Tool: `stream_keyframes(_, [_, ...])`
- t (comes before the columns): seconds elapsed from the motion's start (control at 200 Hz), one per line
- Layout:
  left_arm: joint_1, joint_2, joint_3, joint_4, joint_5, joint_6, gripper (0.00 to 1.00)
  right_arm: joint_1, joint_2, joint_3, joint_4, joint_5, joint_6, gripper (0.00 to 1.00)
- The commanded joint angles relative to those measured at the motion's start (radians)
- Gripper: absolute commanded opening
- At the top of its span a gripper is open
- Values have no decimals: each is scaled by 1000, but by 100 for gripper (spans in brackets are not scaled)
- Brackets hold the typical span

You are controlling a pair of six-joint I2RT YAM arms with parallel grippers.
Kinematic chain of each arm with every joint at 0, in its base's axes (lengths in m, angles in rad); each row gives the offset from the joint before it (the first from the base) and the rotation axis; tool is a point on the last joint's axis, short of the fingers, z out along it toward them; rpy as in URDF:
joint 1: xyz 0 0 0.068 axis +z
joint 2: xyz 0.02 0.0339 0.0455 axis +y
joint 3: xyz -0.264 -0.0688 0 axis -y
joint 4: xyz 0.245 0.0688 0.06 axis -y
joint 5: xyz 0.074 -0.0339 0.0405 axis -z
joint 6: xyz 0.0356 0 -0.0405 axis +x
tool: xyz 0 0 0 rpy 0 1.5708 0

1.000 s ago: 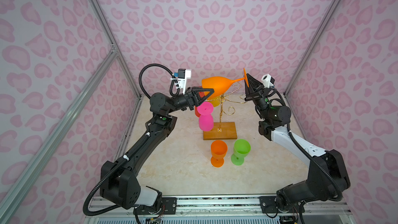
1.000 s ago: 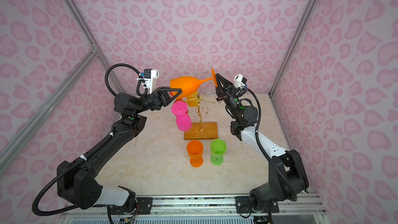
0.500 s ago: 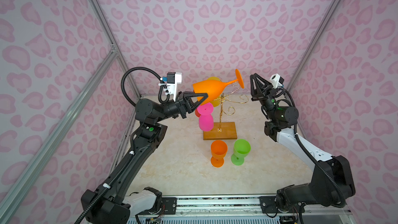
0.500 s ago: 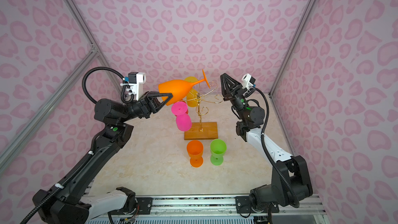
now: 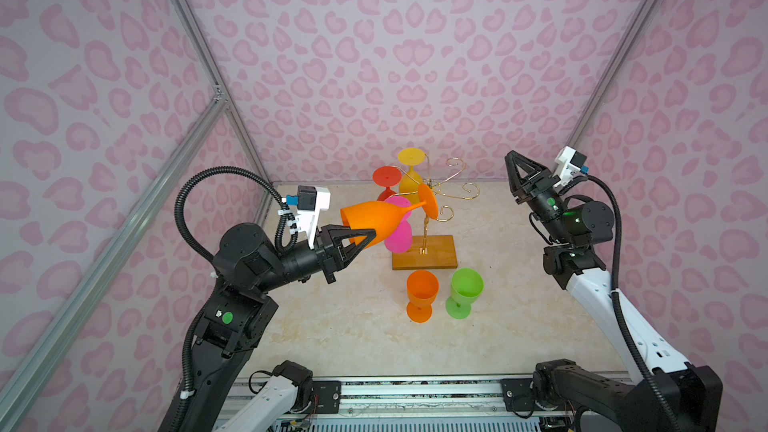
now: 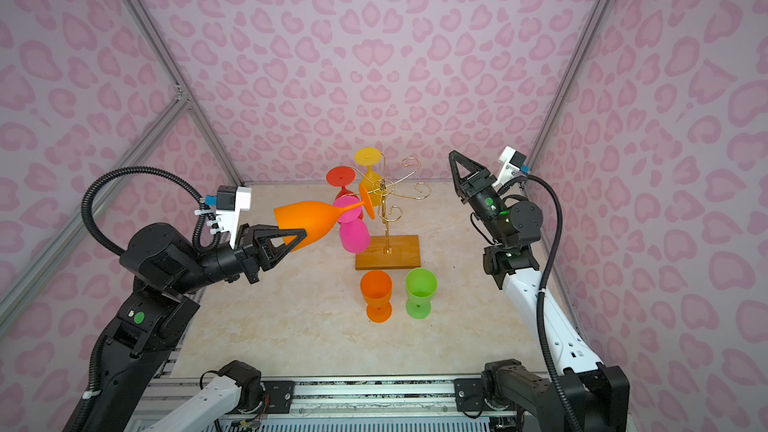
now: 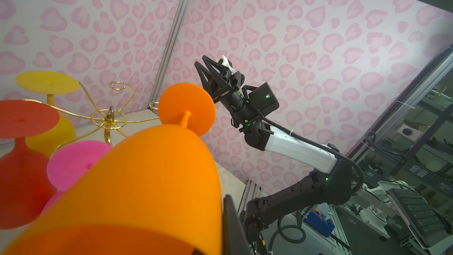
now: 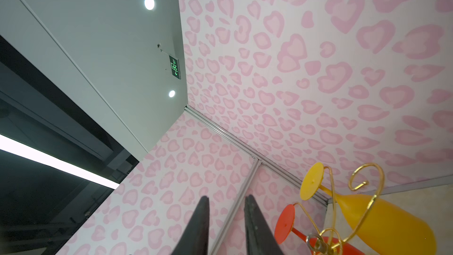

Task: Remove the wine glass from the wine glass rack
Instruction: 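Open the right gripper and draw it back while the left holds the glass, then lower the orange glass upright beside the other orange glass and release it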

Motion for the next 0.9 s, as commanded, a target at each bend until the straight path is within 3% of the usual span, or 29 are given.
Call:
stream_keyframes(0.0, [0, -29, 6, -201, -49, 68, 4, -6, -40, 25, -226, 22, -202, 26])
stream_keyframes(0.155, [0, -64, 12, -388, -105, 126, 5, -10, -87, 67, -390, 82, -335, 27])
stream_keyframes(0.33, [0, -85, 18, -572, -203, 200, 6, -18, -101, 68, -433, 124, -374, 27])
stream_keyframes(0.61, [-1, -31, -25, -722, -348, 265, 8, -19, -73, 65, -409, 121, -361, 27])
stream_keyframes(0.895, [-44, 106, -64, -733, -469, 249, 8, -19, -55, 66, -410, 122, -363, 27])
